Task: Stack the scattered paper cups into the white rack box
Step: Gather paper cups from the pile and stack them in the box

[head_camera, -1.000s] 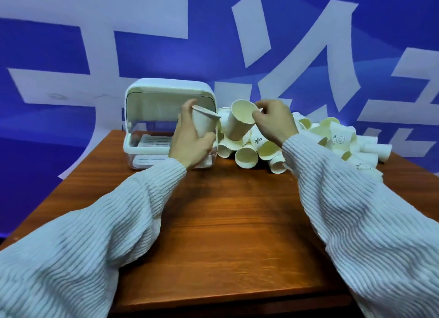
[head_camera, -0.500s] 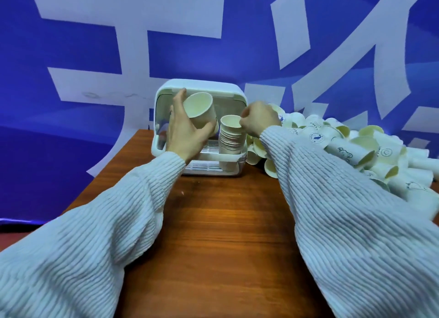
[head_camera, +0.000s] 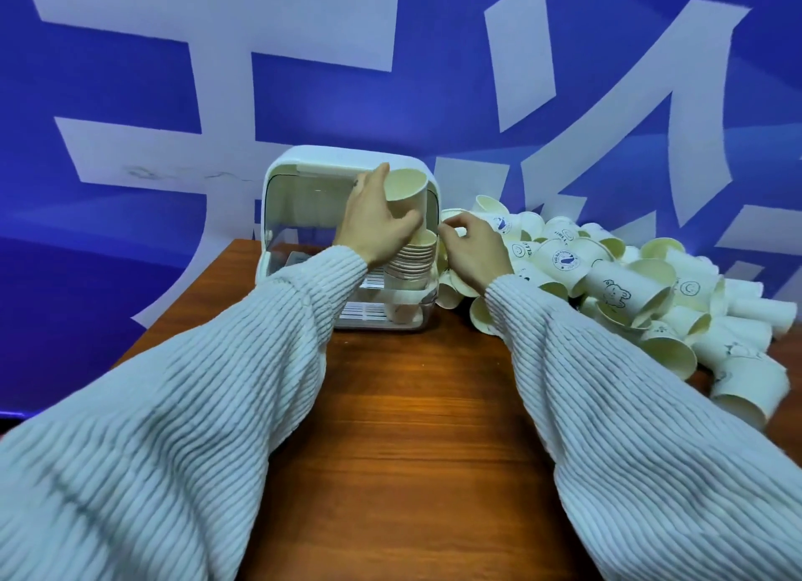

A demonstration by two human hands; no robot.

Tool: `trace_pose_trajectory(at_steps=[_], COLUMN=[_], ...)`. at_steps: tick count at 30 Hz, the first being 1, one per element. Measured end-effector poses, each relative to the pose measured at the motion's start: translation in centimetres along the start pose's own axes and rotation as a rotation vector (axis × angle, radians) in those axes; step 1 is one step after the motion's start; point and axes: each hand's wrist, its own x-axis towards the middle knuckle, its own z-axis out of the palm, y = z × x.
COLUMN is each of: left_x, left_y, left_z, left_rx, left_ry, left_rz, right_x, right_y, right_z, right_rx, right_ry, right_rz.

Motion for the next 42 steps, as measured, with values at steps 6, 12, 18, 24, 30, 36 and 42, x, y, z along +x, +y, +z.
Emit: trace_pose_trajectory(at_steps=[6, 12, 18, 24, 30, 36, 42], left_x=[-0.7, -1.1, -3.8, -6.8, -7.2, -4.2, -1.0], left_y=[-1.9, -2.6, -0.5, 4.3, 8.1, 9.8, 10.5], left_z=[2.1, 2.8, 4.7, 10.9, 15.5, 18.2, 20.8], left_rx=[0.362, 0.378, 0.315, 0.188, 0.235, 0.407, 0.578], left_ry=[-0.216, -0.231, 0.095, -0.034, -0.223, -0.259, -0.379], left_rz=[-0.053, -0.104, 0.187, 0.379, 0.41, 0.264, 0.178], right_x=[-0.2, -1.5, -4.3, -7.6, -8.9, -7.8, -6.6], right_y=[1.3, 2.2, 4.8, 8.0, 12.2, 16.1, 18.0], right_z=[-0.8, -1.5, -4.9, -10.7, -17.7, -20.5, -19.9], right_rx=[0.058, -0.015, 0.045, -0.106, -0.336, -0.71, -0.725], right_ry=[0.011, -0.01, 0.039, 0.161, 0.296, 0.075, 0.241], right_rz=[0.003, -0.022, -0.008, 0.015, -0.047, -0.121, -0.332])
